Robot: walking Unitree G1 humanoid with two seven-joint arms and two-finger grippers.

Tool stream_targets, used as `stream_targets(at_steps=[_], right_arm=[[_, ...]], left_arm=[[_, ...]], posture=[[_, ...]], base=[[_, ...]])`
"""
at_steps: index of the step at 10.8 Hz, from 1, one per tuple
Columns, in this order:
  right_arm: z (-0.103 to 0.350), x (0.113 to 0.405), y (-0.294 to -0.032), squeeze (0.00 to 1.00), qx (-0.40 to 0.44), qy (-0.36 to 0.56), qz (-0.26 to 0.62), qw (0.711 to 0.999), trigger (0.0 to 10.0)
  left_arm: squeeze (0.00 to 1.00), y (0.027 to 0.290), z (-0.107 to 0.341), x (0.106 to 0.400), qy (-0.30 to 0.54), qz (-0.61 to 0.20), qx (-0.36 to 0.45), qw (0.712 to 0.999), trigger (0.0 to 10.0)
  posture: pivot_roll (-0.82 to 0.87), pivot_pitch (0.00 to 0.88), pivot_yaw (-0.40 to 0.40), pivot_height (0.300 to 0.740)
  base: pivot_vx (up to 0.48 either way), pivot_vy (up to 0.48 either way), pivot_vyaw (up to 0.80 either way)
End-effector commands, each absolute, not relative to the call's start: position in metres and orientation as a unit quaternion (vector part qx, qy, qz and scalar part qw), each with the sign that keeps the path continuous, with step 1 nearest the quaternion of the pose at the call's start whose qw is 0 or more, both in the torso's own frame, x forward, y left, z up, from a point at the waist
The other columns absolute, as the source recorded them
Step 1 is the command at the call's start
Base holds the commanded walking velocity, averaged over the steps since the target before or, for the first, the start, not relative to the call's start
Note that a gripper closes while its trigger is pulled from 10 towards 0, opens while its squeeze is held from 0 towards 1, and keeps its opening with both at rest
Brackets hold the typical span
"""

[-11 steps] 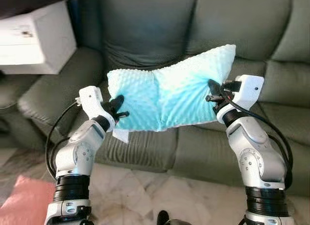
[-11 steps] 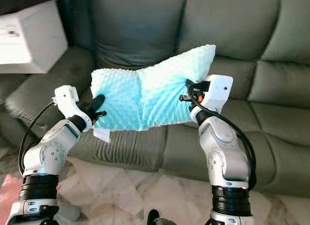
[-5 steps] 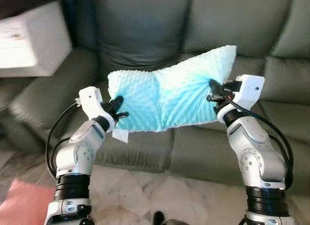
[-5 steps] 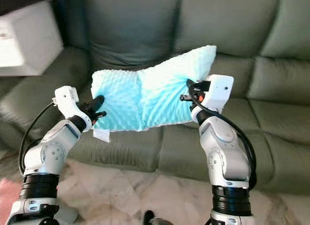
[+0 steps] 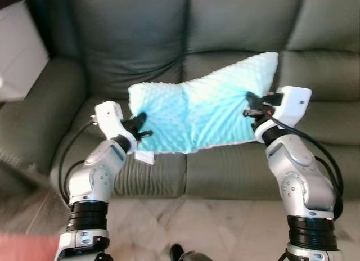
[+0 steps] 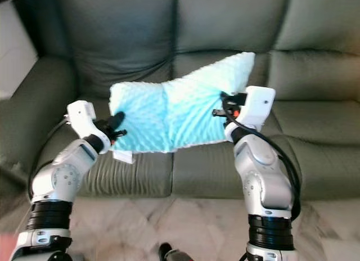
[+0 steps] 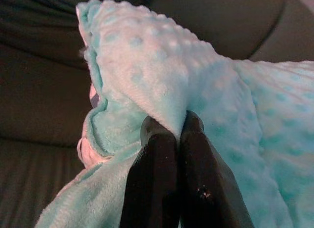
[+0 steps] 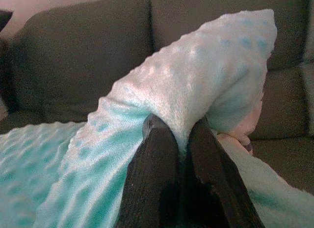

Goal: Move the pillow to the sofa

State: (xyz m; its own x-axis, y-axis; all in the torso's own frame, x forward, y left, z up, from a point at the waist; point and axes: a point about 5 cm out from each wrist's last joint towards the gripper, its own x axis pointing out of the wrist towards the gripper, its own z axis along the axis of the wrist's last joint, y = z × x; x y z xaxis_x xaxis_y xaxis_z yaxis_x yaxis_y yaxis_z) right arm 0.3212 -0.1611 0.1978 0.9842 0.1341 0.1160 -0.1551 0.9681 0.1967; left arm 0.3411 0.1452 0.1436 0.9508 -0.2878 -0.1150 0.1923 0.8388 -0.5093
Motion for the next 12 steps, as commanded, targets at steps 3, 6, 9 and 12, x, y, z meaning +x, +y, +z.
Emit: stream_targets(at_steps=[3, 6, 9, 12], right_arm=[[0.2030, 0.3205, -0.1596, 0.00, 0.103, -0.061, 0.078, 0.990, 10.0], [0.2032, 0.3208, -0.1597, 0.00, 0.103, -0.062, 0.078, 0.990, 10.0], [0.2041, 0.3206, -0.1598, 0.00, 0.102, -0.065, 0.078, 0.990, 10.0], [0.2047, 0.3207, -0.1597, 0.00, 0.101, -0.066, 0.078, 0.990, 10.0]], left_arm=[[0.00, 0.1500, 0.1485, 0.3430, 0.080, -0.116, -0.263, 0.954, 0.0], [0.00, 0.1508, 0.1482, 0.3434, 0.082, -0.113, -0.267, 0.954, 0.0], [0.00, 0.1502, 0.1482, 0.3437, 0.083, -0.115, -0.266, 0.954, 0.0], [0.00, 0.1503, 0.1482, 0.3436, 0.082, -0.116, -0.259, 0.955, 0.0]], posture=[[-0.17, 0.105, -0.030, 0.740], [-0.17, 0.105, -0.029, 0.740], [-0.17, 0.105, -0.031, 0.740], [-0.17, 0.107, -0.032, 0.740]], base=[[0.000, 0.000, 0.00], [0.000, 0.000, 0.00], [0.000, 0.000, 0.00], [0.000, 0.000, 0.00]])
